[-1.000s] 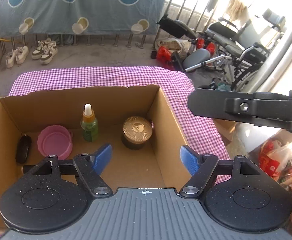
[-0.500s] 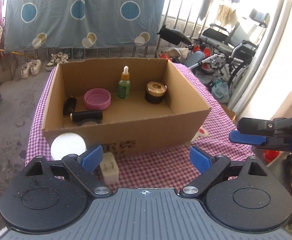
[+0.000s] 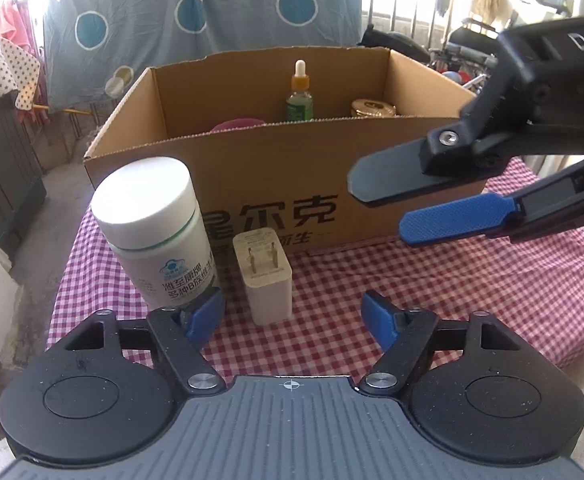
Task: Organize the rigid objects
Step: 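Lower the open right gripper around the white plug charger, then close the right gripper on the white plug charger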
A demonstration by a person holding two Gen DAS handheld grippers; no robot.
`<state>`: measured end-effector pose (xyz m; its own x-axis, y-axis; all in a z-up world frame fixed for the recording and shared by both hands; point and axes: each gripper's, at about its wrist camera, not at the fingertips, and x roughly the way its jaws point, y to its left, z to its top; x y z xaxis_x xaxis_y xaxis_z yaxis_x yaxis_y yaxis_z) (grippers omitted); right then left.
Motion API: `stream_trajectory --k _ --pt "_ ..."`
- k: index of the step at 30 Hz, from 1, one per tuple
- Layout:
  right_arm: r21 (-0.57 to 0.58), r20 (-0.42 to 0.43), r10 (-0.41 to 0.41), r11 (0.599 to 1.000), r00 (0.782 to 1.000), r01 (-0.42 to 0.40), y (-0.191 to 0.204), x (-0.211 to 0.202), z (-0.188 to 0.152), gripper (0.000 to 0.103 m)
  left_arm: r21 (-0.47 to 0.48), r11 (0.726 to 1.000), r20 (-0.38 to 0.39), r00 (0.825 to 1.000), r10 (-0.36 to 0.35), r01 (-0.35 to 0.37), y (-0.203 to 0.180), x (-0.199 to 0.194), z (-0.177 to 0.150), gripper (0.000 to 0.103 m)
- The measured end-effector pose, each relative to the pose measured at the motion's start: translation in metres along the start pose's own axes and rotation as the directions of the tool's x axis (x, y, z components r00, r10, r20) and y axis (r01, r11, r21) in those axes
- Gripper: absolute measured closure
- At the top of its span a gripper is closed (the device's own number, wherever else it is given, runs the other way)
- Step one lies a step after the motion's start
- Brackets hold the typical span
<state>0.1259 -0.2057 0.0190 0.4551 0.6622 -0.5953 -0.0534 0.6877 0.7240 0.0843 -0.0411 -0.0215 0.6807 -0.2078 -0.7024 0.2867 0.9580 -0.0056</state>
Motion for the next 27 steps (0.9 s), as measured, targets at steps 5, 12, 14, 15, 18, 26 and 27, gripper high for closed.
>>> stream_trajectory --k 5,12,14,15,18,26,27 --pt "-0.005 -0.036 -0.035 0.999 0.999 0.035 0.002 0.036 0.008 0.052 -0.009 1.0 0.001 1.0 0.007 -0.007 0.007 0.012 -0.005 0.037" --pt "0.023 -0.075 -0.065 0.998 0.995 0.067 -0.004 0.07 0.016 0.057 -0.041 0.999 -0.012 1.0 -0.023 0.023 0.013 0.028 -0.008 0.048" --pt "0.041 -0.085 -0.06 0.997 0.995 0.063 -0.007 0.074 0.015 0.058 -0.049 0.998 -0.018 0.999 -0.041 0.04 0.014 0.03 -0.007 0.05" --pt "0.056 -0.092 -0.048 0.997 0.995 0.054 -0.009 0.074 0.015 0.058 -0.045 0.998 -0.015 0.999 -0.045 0.044 0.014 0.03 -0.007 0.05" --pt "0.078 -0.091 -0.041 0.996 0.995 0.048 -0.014 0.07 0.011 0.058 -0.031 0.997 -0.016 0.997 -0.076 0.075 0.01 0.03 -0.006 0.051" --pt "0.16 -0.042 -0.047 0.986 0.998 0.053 -0.038 0.029 -0.005 0.058 0.026 0.985 -0.027 0.985 -0.169 0.17 -0.018 0.029 -0.005 0.051" --pt "0.169 -0.036 -0.05 0.984 0.998 0.055 -0.04 0.024 -0.008 0.058 0.034 0.983 -0.028 0.983 -0.18 0.181 -0.021 0.028 -0.006 0.051"
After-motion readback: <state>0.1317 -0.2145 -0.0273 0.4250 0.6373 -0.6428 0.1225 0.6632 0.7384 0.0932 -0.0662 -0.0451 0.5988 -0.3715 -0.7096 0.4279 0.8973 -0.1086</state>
